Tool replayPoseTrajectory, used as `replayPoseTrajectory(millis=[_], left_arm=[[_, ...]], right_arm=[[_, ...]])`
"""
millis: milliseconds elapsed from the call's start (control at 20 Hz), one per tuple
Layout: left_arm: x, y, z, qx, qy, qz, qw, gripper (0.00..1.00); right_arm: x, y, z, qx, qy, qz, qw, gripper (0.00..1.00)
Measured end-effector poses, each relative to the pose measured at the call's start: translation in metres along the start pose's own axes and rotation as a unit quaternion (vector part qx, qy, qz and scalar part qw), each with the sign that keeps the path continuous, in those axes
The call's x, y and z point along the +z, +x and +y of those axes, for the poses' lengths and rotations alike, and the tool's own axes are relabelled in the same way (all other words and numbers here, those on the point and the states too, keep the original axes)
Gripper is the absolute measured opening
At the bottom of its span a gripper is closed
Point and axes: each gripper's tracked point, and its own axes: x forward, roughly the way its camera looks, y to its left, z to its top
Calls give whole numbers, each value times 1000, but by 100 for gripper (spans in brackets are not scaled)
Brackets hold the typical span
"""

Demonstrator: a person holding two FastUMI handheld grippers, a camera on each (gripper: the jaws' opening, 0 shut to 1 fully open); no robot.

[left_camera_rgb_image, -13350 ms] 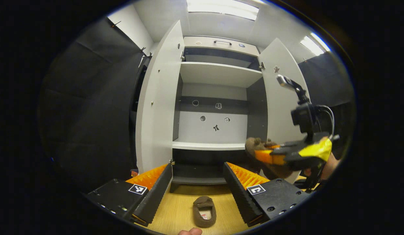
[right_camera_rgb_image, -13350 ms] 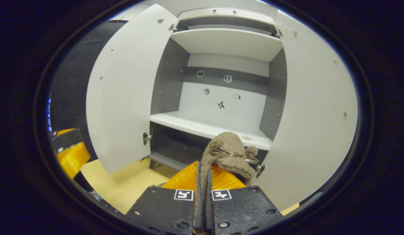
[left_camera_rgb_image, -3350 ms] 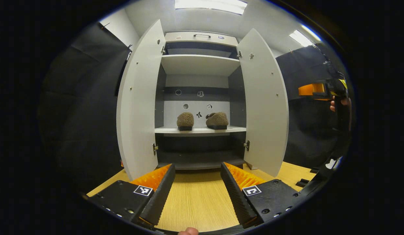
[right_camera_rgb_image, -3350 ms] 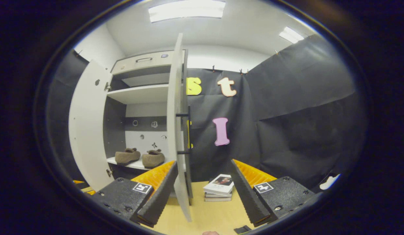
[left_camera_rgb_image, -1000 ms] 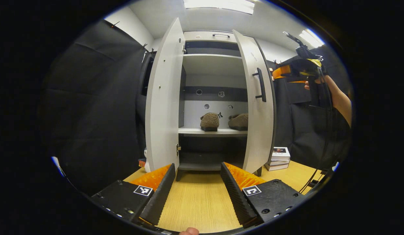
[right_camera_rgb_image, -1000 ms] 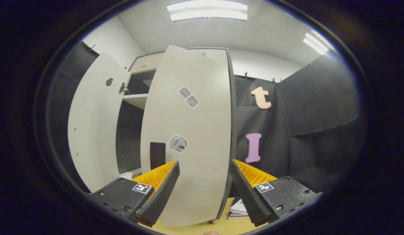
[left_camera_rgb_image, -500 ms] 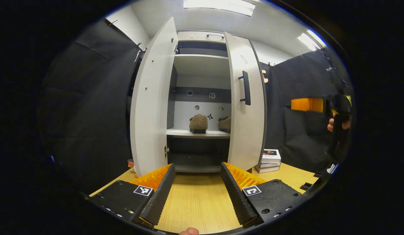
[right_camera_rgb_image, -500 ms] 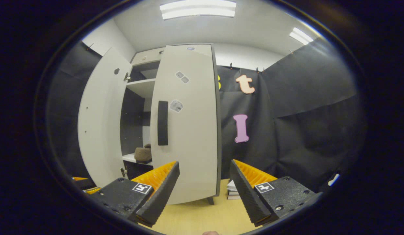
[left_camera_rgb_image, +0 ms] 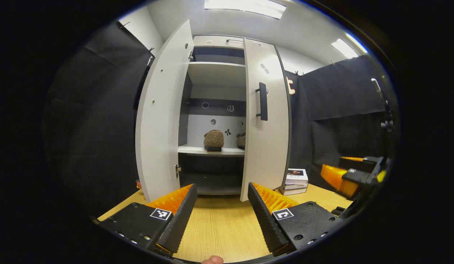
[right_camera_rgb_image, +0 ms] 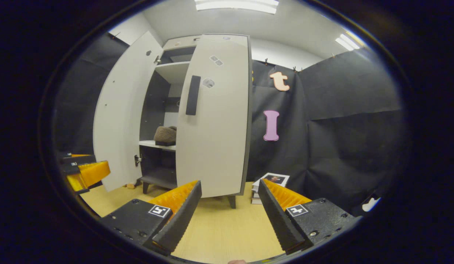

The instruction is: Grab one shoe with the right hand and put it into the shoe cabinet, grab the other shoe with the left hand and put it into the shoe cabinet; then close the right door with the right hand and the left door with the left hand.

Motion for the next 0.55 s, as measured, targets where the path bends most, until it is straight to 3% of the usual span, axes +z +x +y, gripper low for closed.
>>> replayPoseTrajectory(millis=[300, 550], left_arm=[[31, -4, 18, 21, -6, -27, 999, 84], [100, -9, 96, 80, -23, -77, 994, 84]], right_arm=[[-1, -3, 16, 16, 18, 7, 1000, 100], [1, 3, 9, 12, 21, 12, 1000, 100]])
